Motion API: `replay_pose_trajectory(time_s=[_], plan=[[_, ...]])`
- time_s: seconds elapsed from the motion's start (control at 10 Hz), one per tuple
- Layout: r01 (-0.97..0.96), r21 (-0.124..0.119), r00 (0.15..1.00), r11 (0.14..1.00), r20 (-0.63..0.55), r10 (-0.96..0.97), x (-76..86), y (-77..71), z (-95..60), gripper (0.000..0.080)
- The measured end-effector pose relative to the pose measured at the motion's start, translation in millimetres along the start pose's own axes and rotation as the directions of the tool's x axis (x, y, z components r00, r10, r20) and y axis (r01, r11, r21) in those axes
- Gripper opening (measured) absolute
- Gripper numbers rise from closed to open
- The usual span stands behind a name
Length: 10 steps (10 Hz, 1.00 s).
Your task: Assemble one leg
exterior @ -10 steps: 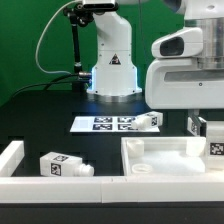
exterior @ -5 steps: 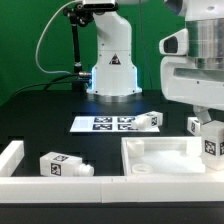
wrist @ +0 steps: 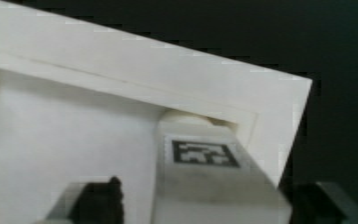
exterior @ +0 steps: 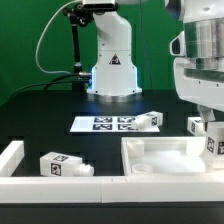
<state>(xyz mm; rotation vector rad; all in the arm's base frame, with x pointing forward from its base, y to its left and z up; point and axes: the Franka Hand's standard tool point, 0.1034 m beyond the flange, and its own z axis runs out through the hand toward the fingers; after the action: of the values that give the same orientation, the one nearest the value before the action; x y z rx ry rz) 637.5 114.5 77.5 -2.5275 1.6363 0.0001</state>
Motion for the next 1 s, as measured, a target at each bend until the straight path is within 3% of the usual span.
replay_pose_trajectory(time_s=[0.1, 0.2, 0.3, 0.5, 0.6, 0.7, 0.8, 0.9, 1.0], plan=[[0.237, -0.001, 0.972, 0.972, -0.001, -0.237, 3.1, -2.0, 0.6, 0.0581], [0.44, -0.005, 0.898, 0.898, -0.001, -0.44, 4.6, -2.4, 3.2, 0.0629], [0.462, -0.006, 0.887, 0.887, -0.001, -0.462, -0.7, -3.4, 2.8, 0.0643], [0.565, -0.008, 0.825, 0.825, -0.001, -0.565, 0.2, -2.9, 3.5, 0.0648], [0.697, -0.033, 0.717, 0.716, -0.002, -0.698, 1.3, -2.5, 2.8, 0.0648], [0.85, -0.076, 0.521, 0.521, -0.019, -0.853, 3.1, -9.3, -0.9, 0.0648], [0.863, -0.071, 0.499, 0.5, -0.038, -0.866, 4.1, -12.3, -1.1, 0.0648], [0.842, -0.069, 0.533, 0.535, -0.039, -0.845, 3.9, -11.7, -0.8, 0.0648], [0.838, -0.069, 0.54, 0.541, -0.039, -0.841, 4.0, -11.7, -0.8, 0.0534]])
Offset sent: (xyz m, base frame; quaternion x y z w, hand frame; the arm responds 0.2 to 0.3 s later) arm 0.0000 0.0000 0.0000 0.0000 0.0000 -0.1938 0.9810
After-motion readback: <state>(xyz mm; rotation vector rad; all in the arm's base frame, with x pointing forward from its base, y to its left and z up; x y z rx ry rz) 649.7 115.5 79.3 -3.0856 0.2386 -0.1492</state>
